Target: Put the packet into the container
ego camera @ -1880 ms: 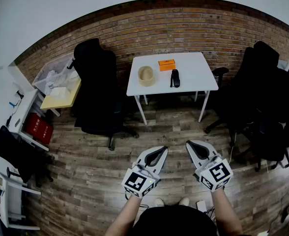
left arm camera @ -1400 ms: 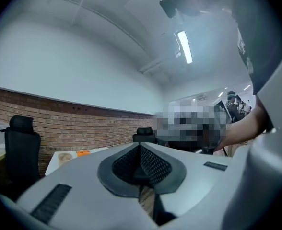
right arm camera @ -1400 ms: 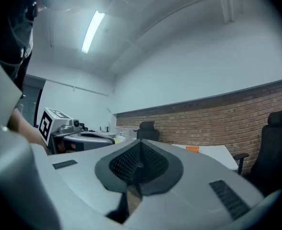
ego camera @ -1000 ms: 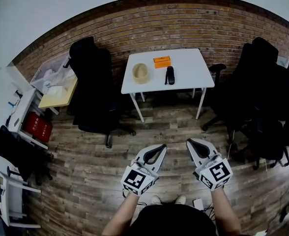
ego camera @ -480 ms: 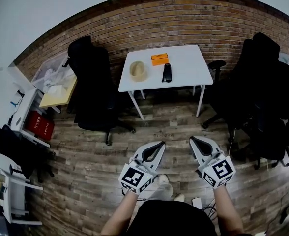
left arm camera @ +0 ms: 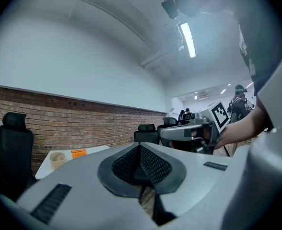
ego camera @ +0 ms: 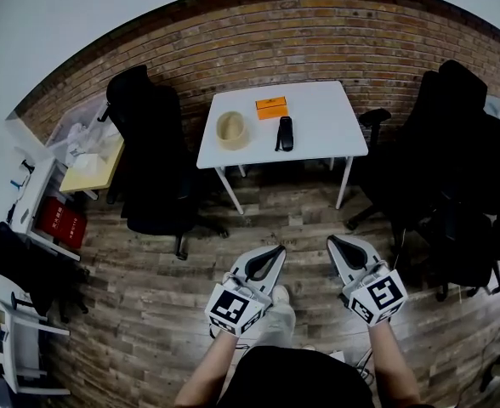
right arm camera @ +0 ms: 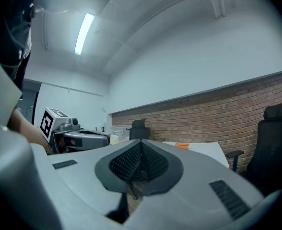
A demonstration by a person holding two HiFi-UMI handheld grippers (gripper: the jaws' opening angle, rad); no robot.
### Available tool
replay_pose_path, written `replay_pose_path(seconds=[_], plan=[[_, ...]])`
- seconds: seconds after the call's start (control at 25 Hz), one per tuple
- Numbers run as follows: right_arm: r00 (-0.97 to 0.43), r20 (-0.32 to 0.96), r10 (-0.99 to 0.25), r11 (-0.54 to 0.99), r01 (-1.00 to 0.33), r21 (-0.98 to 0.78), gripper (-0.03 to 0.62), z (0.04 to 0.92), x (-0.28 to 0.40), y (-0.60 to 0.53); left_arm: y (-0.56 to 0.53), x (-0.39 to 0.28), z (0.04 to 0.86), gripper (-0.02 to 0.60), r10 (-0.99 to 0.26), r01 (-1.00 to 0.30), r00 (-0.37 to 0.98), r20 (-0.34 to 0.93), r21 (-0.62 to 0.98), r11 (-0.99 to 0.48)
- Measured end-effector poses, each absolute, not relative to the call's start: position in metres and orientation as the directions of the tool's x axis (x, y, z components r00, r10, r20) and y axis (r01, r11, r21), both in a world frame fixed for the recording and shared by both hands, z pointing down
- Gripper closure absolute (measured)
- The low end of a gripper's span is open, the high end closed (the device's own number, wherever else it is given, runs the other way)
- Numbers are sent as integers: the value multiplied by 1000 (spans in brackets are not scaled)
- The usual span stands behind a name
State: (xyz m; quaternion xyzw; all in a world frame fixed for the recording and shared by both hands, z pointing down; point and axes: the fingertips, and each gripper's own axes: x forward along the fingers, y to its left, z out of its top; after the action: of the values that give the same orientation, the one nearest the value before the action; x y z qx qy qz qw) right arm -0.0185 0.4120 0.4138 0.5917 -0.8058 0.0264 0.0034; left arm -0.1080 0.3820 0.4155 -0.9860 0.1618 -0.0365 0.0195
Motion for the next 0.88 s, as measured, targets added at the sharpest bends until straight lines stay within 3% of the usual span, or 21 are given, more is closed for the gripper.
replay_pose_path(seconds=[0.88], plan=[[-261,71,-963,257,-965,-56,594,414,14,196,159,-73,424,574,-291,-291,954,71,-7,-957]])
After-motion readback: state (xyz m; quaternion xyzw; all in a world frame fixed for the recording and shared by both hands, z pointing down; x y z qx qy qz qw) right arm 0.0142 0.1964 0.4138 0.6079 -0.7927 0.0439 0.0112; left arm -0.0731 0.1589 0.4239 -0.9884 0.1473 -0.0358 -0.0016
